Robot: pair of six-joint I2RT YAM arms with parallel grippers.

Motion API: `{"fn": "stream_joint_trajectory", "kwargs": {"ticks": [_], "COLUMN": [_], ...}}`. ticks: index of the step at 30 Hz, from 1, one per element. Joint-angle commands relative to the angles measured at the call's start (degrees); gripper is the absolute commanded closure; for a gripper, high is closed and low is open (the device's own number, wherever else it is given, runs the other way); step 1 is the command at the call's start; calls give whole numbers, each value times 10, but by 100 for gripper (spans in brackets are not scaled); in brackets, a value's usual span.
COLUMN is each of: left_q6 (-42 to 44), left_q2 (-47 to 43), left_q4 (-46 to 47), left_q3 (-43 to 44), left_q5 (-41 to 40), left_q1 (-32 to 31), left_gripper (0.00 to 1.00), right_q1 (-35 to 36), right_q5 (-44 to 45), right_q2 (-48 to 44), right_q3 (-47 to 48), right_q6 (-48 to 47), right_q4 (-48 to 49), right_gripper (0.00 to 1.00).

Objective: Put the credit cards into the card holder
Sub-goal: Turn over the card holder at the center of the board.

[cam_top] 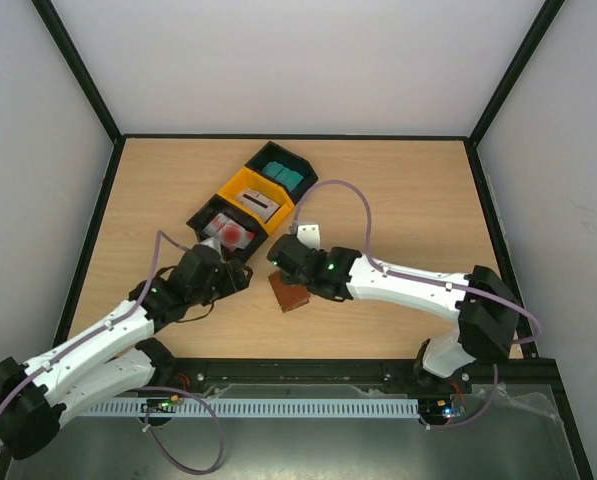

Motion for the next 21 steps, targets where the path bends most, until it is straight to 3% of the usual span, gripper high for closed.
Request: {"fn": "stream_joint_trajectory", "kwargs": {"ticks": [1, 5, 13, 17, 21], "left_q6": [-51, -75, -87, -114, -136], "left_q2": [14, 90, 257, 311, 354], "left_q4": [130, 182, 148, 131, 154], "left_q3": [-51, -60, 1, 12, 1], "left_q5": [35, 15, -88, -136, -153], "left_q1": [-25, -70, -142, -185, -214], "left_gripper": [23, 25, 24, 25, 26], "right_q1": [-39, -66, -84, -93, -98], "right_q5": [26, 2, -38, -13, -14], "right_q2": [18, 32, 82, 92, 89], "right_q3": [-27, -39, -37, -50, -71], "right_q6": [-30, -48, -63, -60, -65], "right_q4": [-36, -12, 31, 44, 72], "right_gripper": [44, 44, 44, 54, 57]}}
